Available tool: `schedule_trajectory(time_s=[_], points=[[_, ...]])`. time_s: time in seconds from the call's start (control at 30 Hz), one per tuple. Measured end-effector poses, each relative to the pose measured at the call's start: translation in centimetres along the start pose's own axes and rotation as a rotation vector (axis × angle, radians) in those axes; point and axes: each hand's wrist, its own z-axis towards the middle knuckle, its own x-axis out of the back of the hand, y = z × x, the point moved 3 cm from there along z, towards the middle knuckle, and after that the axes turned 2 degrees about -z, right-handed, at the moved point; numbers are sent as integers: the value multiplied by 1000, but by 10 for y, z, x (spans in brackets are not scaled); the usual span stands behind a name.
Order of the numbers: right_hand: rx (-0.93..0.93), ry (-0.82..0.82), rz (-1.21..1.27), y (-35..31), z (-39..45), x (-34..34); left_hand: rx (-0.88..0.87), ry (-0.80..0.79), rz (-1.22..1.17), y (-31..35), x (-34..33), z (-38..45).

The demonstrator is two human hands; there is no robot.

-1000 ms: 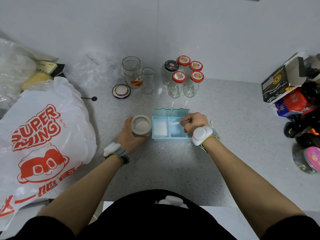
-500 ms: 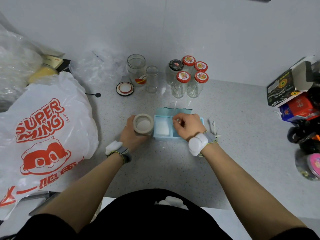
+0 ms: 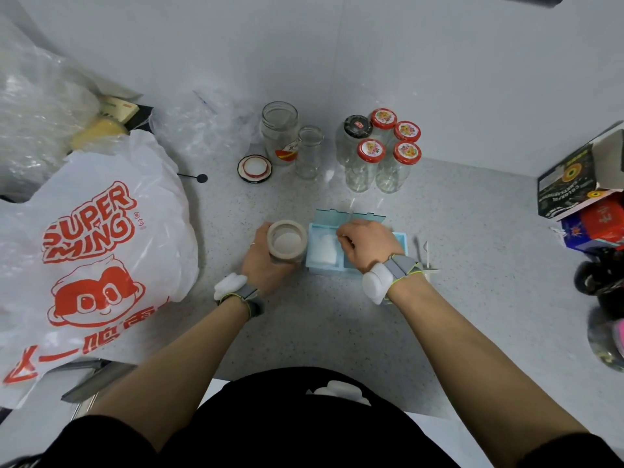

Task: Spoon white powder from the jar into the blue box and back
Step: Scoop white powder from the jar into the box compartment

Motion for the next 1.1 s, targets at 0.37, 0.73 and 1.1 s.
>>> schedule_trajectory(time_s=[0.37,0.73,1.1], points=[[-375,-60,400,15,1,-20,22,7,-1,-3,-1,1],[-776,-22,1200,25,-11,-34,27,3,18,0,0,-1],[-763,85,1260,23,-15,-25,21,-13,17,-4,0,-1]])
